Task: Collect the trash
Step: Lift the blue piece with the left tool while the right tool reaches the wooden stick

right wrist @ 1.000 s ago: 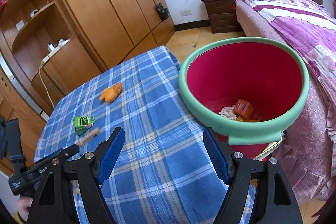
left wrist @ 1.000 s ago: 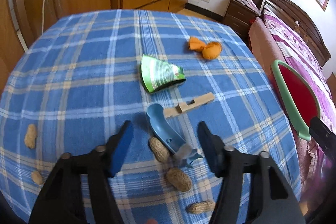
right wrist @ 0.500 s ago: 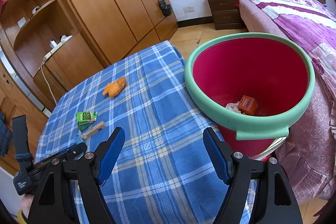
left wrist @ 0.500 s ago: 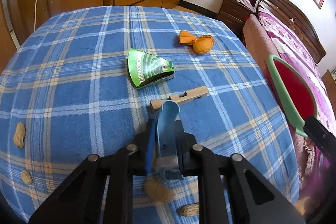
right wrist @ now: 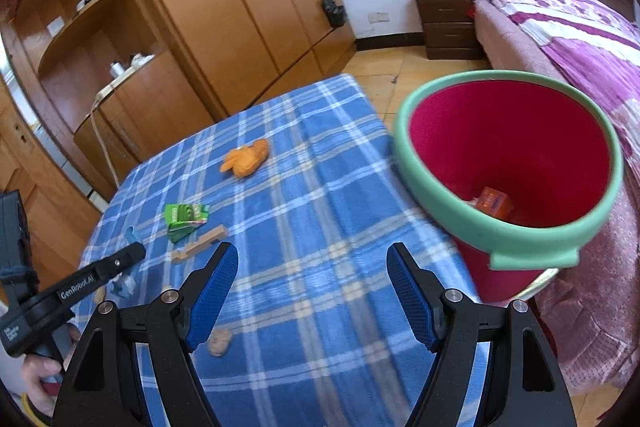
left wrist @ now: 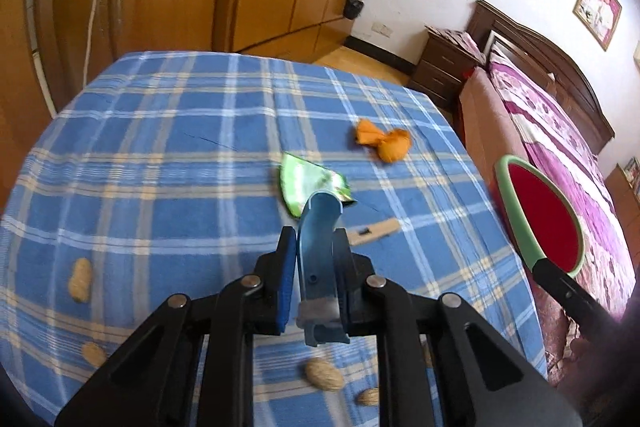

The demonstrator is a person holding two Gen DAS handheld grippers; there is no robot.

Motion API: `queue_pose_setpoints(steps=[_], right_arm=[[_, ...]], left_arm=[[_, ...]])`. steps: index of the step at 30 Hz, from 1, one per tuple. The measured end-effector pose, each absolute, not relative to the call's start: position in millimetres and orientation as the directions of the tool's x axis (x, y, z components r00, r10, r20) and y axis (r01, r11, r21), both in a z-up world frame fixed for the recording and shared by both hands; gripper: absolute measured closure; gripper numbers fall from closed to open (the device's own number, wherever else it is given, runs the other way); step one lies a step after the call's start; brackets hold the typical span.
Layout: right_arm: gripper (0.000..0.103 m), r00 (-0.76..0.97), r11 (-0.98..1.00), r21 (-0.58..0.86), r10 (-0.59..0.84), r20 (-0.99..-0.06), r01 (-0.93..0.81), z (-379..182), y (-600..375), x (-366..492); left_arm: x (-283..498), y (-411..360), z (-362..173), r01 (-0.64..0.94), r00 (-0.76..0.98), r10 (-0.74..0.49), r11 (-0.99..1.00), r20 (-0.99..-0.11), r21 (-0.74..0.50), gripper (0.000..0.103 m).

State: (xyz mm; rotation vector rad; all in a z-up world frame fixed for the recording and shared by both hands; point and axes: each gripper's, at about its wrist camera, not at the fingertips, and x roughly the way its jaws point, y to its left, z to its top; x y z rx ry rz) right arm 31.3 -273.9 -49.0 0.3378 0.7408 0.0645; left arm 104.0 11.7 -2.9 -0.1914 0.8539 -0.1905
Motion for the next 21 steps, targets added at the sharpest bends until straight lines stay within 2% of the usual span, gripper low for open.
queue_pose_setpoints(steps=[9, 12, 14, 21], right_arm=[[0.025, 0.710, 0.954, 0.287, 0.263, -0.654, -0.089, -52.9, -220.4, 57.5], [0.024, 0.684, 0.952, 0.277, 0.289, -0.670, -0.131, -59.0, -202.5, 71.0], [0.019, 0.665, 0.949, 0.280, 0.304, -0.682, -0.147, -63.2, -193.8, 79.2], [0.019, 0.604, 0.952, 0.237, 0.306, -0.736, -0.193, -80.7, -162.5, 104.1]], left_arm=[[104.3, 48.0, -4.8, -0.001, 0.668, -0.166, 0.974, -0.725, -0.224, 0.085], [104.1, 59.2, -7.4, -0.030, 0.672, -0.143, 0.975, -0.727, -0.220, 0.085], [104.7, 66.0, -10.1, -0.047, 0.670, -0.137, 0.973, -0.729, -0.226, 0.085], [105.2, 80.1, -17.8, -0.068, 0.664, -0.139, 0.967, -0.735, -0.245, 0.085]])
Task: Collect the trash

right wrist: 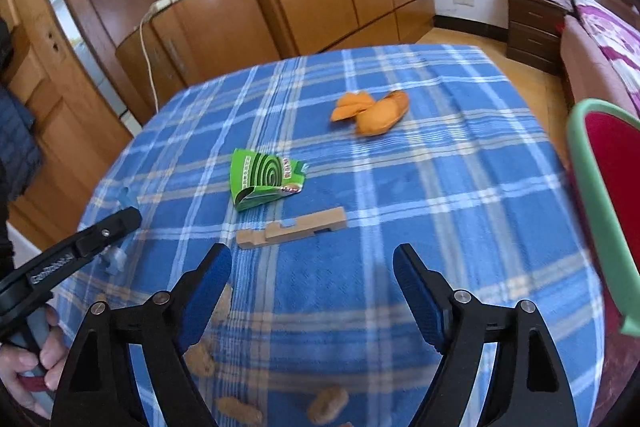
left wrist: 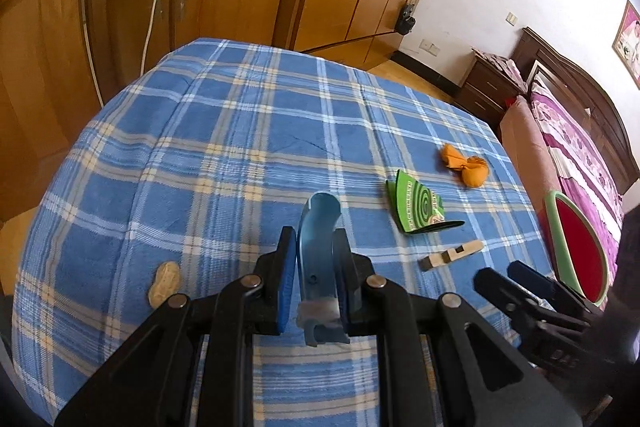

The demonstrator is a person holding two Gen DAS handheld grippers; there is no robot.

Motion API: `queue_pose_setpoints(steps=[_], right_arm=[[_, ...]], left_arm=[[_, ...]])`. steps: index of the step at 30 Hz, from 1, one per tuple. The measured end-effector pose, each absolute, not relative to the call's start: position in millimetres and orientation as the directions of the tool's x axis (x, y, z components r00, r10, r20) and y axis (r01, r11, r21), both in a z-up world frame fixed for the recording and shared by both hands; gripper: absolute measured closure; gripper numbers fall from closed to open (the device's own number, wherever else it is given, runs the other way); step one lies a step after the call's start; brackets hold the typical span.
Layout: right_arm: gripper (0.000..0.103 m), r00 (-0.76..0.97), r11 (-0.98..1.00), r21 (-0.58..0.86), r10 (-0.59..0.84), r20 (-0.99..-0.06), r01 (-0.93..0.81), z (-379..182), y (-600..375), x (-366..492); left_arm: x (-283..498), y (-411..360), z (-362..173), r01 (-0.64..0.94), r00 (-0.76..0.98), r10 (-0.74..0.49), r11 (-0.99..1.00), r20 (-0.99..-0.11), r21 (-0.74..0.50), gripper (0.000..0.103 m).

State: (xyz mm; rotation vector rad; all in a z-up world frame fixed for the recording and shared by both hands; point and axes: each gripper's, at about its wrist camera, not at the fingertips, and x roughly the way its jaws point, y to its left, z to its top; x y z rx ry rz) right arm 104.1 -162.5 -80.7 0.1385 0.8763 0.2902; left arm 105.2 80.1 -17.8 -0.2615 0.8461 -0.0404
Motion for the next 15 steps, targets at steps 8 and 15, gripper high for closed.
queue_pose_setpoints(steps=[8, 15], right_arm=[[0.019, 0.589, 0.961, 0.140, 0.258, -0.766, -0.240, -89.2, -133.0, 119.5], [0.019, 0.584, 0.970, 0.061, 0.191, -0.789, -0.235, -95.6, -118.3, 129.4]], left_arm=[[106.2, 87.2, -22.4, -0.072, 0.661, -0.150, 0.963, -0.735, -0.261, 0.085], [106.0, 89.8, -24.8, -0.072, 0.659, -0.160, 0.960, -0.735, -0.272, 0.085]])
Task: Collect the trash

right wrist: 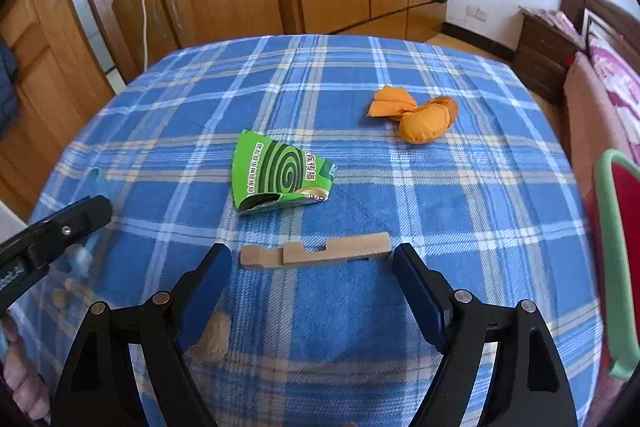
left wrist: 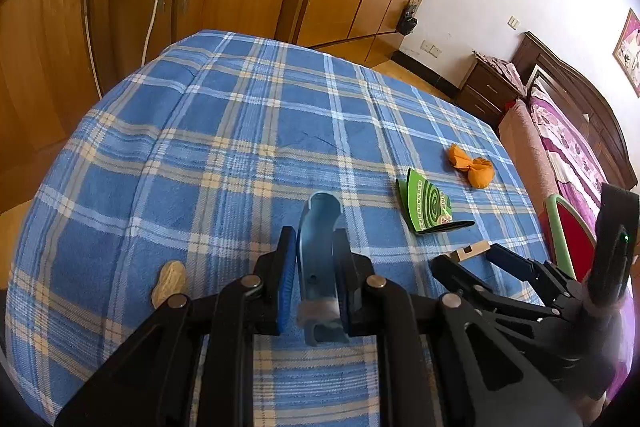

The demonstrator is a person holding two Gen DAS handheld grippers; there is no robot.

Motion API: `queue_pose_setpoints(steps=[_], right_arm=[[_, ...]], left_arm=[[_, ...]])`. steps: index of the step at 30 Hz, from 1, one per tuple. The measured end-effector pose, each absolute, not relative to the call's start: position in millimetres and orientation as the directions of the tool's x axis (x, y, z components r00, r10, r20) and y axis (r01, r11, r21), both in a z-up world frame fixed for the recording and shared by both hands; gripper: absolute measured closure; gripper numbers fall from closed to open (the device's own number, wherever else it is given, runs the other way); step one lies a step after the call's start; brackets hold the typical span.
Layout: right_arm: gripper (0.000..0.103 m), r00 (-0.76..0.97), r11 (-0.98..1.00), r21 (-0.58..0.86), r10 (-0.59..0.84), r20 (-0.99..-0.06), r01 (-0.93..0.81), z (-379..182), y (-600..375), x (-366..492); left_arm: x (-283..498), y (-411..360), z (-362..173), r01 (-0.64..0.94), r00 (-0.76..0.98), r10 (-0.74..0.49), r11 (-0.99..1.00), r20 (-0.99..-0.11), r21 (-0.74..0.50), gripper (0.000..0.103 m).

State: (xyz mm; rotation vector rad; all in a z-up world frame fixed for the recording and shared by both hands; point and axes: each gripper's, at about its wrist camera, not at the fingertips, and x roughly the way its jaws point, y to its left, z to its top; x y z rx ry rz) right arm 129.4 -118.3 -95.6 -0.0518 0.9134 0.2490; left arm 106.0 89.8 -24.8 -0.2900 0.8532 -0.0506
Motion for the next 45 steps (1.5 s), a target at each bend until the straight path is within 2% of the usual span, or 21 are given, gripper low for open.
queue_pose_setpoints(steps=[6, 9, 10, 11, 14, 19, 21, 23, 25, 28, 37, 45], right_arm=[[0.021, 0.583, 0.972, -0.021, 0.122, -0.803, -0.233, -98.8, -108.5, 127.7], [0.039, 0.595, 0.972, -0.022, 0.125, -0.794, -0.235, -97.2, -108.5, 124.5], [0.050, 0.598, 0.973, -0.018, 0.126, -0.791, -0.228, -95.8, -110.4, 124.3], [0.056, 0.599, 0.975, -0.011, 0.128, -0.790, -0.223, -94.9, -111.7, 125.2], [0.061, 0.597, 0.978, 0.051, 0.164, -0.785, -0.202, -91.9, -121.8, 124.5], [0.060, 0.613, 0.971, 0.162, 0.238, -0.753, -0.177, -82.9, -143.9, 120.9], [0.057, 0.619, 0.966, 0.184, 0.256, -0.742, -0.180, -78.5, -149.5, 118.9], [0.031, 0.631, 0.965, 0.190, 0.263, -0.730, -0.182, -75.1, -151.7, 118.4], [0.022, 0.645, 0.961, 0.205, 0.275, -0.713, -0.183, -72.4, -151.9, 118.5], [0.022, 0.642, 0.954, 0.210, 0.299, -0.706, -0.214, -70.8, -151.4, 120.6], [0.022, 0.607, 0.956, 0.104, 0.257, -0.752, -0.276, -79.6, -155.2, 132.5], [0.021, 0.565, 0.950, 0.106, 0.262, -0.783, -0.294, -93.8, -149.6, 141.6]], left_arm=[[105.7, 88.5, -24.9, -0.064, 0.659, -0.168, 0.959, -0.733, -0.277, 0.085], [105.4, 88.3, -24.8, -0.063, 0.658, -0.169, 0.959, -0.734, -0.277, 0.085], [105.5, 88.1, -24.7, -0.062, 0.658, -0.170, 0.959, -0.733, -0.278, 0.085], [105.1, 87.1, -24.0, -0.060, 0.659, -0.172, 0.958, -0.732, -0.279, 0.085], [104.5, 86.0, -23.9, -0.058, 0.659, -0.175, 0.958, -0.731, -0.281, 0.085], [101.3, 85.7, -21.8, -0.063, 0.665, -0.170, 0.958, -0.728, -0.281, 0.085], [99.9, 85.7, -20.8, -0.066, 0.668, -0.168, 0.957, -0.725, -0.283, 0.085], [99.7, 86.1, -20.8, -0.068, 0.669, -0.169, 0.956, -0.724, -0.287, 0.085], [100.0, 86.3, -20.7, -0.068, 0.668, -0.171, 0.955, -0.724, -0.289, 0.085], [100.4, 87.0, -20.7, -0.066, 0.669, -0.175, 0.954, -0.722, -0.293, 0.085], [103.1, 86.3, -23.4, -0.057, 0.666, -0.193, 0.950, -0.721, -0.307, 0.085], [106.0, 82.4, -27.8, -0.048, 0.656, -0.204, 0.950, -0.726, -0.309, 0.085]])
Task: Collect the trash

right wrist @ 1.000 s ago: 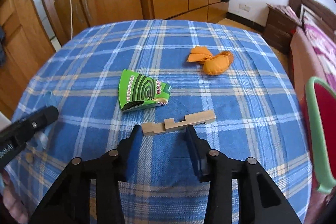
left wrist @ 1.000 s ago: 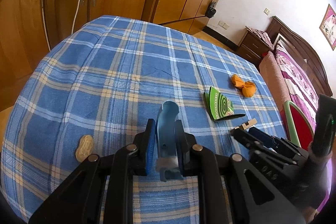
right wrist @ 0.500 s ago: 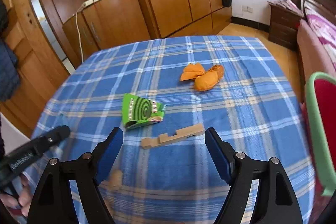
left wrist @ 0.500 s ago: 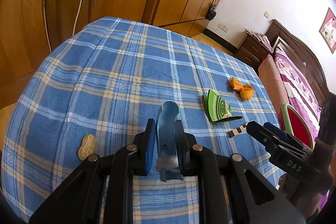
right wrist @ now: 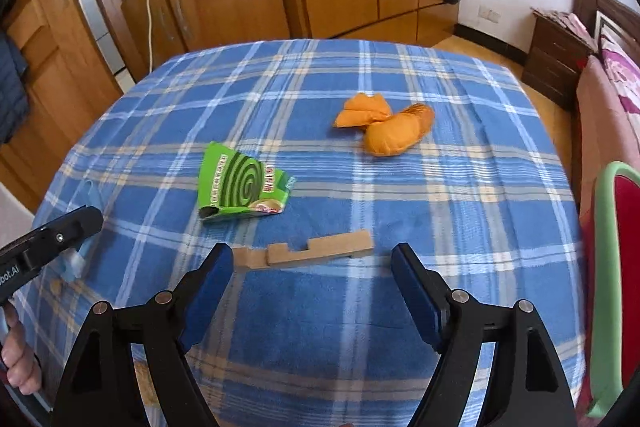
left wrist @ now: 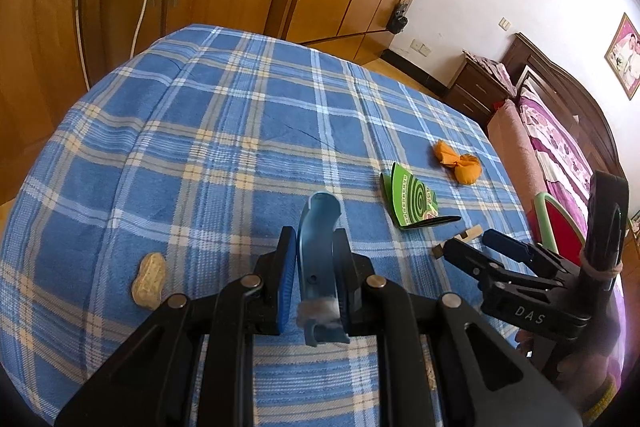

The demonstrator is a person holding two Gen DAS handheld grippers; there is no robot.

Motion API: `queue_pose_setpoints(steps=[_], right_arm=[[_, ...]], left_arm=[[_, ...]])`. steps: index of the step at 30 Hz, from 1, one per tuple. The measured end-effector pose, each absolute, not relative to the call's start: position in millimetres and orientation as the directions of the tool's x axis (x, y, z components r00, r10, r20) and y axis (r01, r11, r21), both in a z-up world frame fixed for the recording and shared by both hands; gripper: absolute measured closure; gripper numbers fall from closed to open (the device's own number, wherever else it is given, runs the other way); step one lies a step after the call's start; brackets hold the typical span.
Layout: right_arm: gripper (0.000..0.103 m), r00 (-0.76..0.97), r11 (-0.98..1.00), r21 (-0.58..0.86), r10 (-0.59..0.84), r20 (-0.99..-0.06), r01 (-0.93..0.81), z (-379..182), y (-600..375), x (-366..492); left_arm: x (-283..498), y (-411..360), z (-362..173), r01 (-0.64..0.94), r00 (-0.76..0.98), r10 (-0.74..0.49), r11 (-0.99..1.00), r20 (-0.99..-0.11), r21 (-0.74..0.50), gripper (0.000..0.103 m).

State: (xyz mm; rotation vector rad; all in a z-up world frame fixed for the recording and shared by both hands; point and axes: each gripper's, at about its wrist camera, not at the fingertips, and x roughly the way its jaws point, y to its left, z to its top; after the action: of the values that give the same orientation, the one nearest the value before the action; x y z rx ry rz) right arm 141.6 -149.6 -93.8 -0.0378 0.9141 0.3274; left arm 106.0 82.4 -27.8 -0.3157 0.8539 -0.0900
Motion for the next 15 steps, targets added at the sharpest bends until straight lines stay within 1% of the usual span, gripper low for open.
queue_pose_setpoints(steps=[3, 9, 10, 15], right_arm=[[0.021, 0.563, 0.945, 0.094, 0.265, -0.783, -0.314, -94.8, -140.7, 140.4], [0.021, 0.587, 0.948, -0.022, 0.178, -0.790, -0.316, -99.2, -124.8, 137.9], [0.024, 0.590, 0.949, -0.029, 0.172, -0.789, -0.315, -99.4, -123.9, 137.0], [0.025, 0.579, 0.946, 0.017, 0.213, -0.787, -0.325, -97.3, -129.0, 135.3]], left_arm=[[106.9, 82.5, -29.1, -0.049, 0.654, -0.204, 0.950, -0.729, -0.309, 0.085], [107.0, 82.0, -29.8, -0.049, 0.651, -0.203, 0.950, -0.732, -0.307, 0.085], [107.1, 81.7, -29.9, -0.048, 0.650, -0.204, 0.950, -0.732, -0.307, 0.085], [106.0, 78.2, -28.8, -0.040, 0.649, -0.207, 0.952, -0.732, -0.305, 0.085]])
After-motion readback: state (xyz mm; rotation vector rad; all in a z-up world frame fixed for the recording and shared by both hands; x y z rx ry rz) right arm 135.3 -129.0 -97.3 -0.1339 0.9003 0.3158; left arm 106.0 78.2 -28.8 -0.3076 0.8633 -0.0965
